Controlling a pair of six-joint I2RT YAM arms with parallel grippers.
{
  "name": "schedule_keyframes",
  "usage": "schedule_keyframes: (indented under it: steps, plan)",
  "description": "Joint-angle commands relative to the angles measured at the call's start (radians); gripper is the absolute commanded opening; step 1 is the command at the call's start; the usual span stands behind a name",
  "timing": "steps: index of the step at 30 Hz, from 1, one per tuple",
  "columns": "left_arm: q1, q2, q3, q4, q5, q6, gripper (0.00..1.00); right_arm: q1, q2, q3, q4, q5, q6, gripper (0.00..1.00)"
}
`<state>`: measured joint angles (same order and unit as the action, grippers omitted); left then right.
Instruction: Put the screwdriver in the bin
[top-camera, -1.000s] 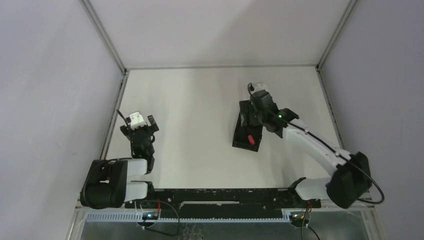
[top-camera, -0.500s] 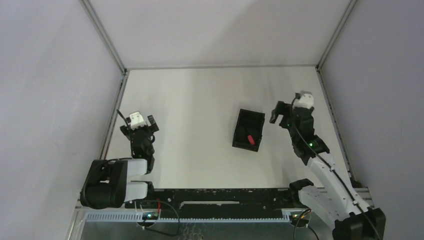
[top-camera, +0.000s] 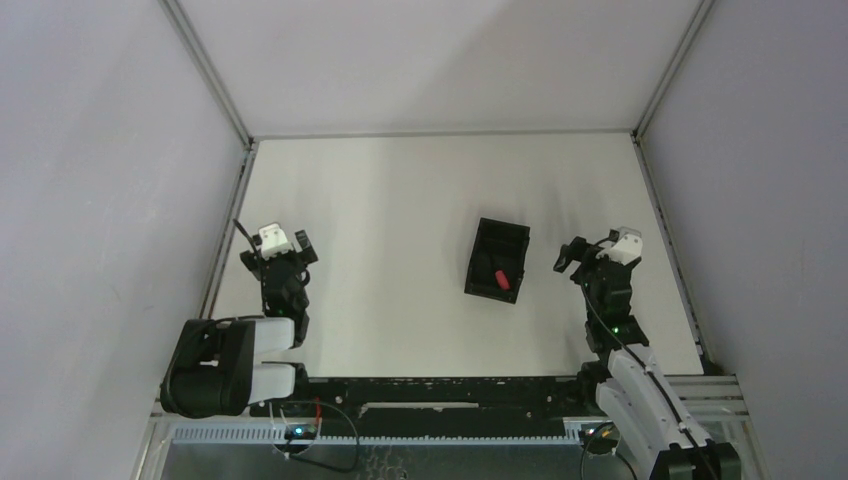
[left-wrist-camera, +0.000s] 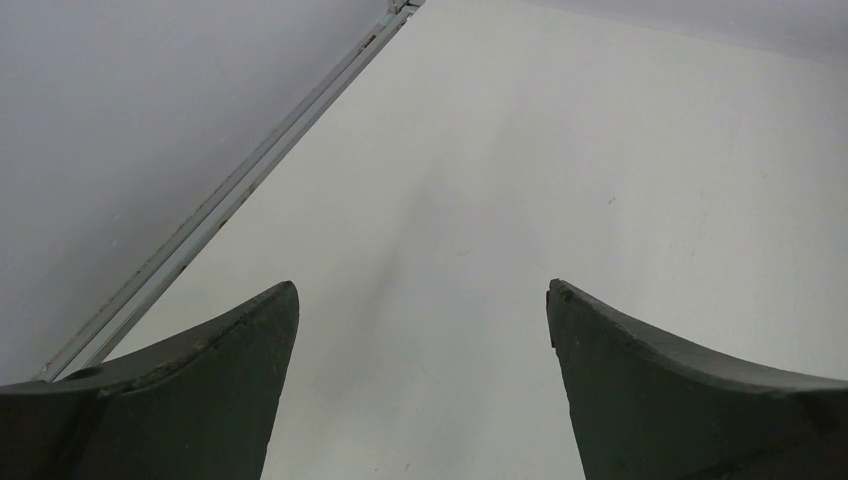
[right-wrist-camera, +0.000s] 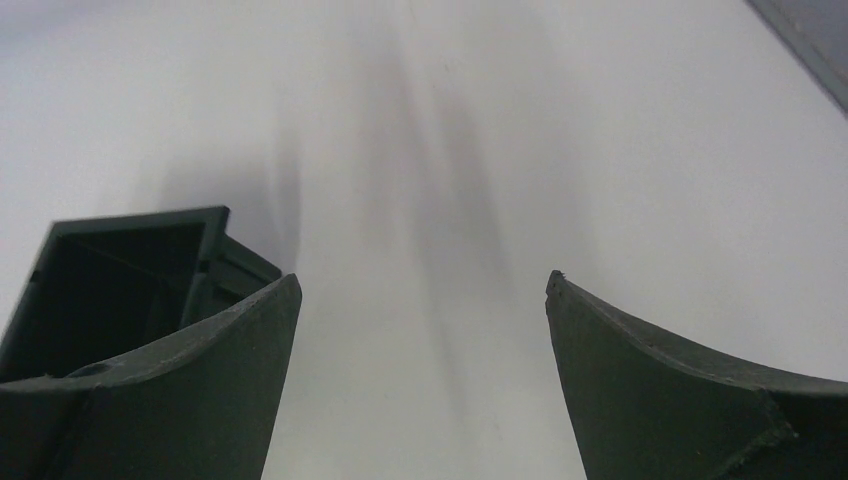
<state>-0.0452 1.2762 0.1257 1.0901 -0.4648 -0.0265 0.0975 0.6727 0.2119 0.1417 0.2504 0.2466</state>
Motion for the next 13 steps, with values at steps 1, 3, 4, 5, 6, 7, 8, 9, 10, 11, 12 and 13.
schedule_keyframes:
  steps: [1, 3, 4, 5, 6, 7, 8, 9, 10, 11, 12, 13]
  plan:
    - [0.006, -0.006, 0.048, 0.023, 0.008, 0.000, 0.98, -0.005, -0.053, -0.018, 0.141, 0.009, -0.008, 1.00]
    - [0.006, -0.006, 0.048, 0.024, 0.008, 0.000, 0.98, -0.006, -0.063, -0.027, 0.143, 0.011, -0.009, 1.00]
    - [0.006, -0.006, 0.048, 0.024, 0.008, 0.000, 0.98, -0.006, -0.065, -0.028, 0.142, 0.013, -0.010, 1.00]
    - [0.006, -0.006, 0.049, 0.024, 0.008, 0.000, 0.98, -0.006, -0.065, -0.029, 0.141, 0.016, -0.010, 1.00]
    - [0.005, -0.006, 0.048, 0.023, 0.008, 0.000, 0.98, -0.006, -0.065, -0.029, 0.139, 0.020, -0.008, 1.00]
    - [0.006, -0.006, 0.048, 0.024, 0.009, 0.000, 0.98, -0.006, -0.063, -0.029, 0.139, 0.020, -0.010, 1.00]
    - [0.005, -0.005, 0.049, 0.024, 0.009, 0.000, 0.98, -0.006, -0.064, -0.029, 0.139, 0.020, -0.010, 1.00]
    - [0.005, -0.005, 0.049, 0.022, 0.010, 0.000, 0.98, -0.006, -0.063, -0.030, 0.138, 0.019, -0.011, 1.00]
    - [0.006, -0.003, 0.051, 0.021, 0.011, 0.000, 0.98, -0.006, -0.064, -0.031, 0.138, 0.020, -0.011, 1.00]
    - [0.007, -0.004, 0.053, 0.020, 0.014, -0.001, 0.98, -0.007, -0.063, -0.032, 0.139, 0.021, -0.011, 1.00]
    - [0.009, -0.004, 0.053, 0.019, 0.015, -0.001, 0.98, -0.007, -0.064, -0.033, 0.140, 0.023, -0.011, 1.00]
    - [0.009, -0.004, 0.052, 0.019, 0.015, -0.001, 0.98, -0.007, -0.063, -0.034, 0.142, 0.024, -0.011, 1.00]
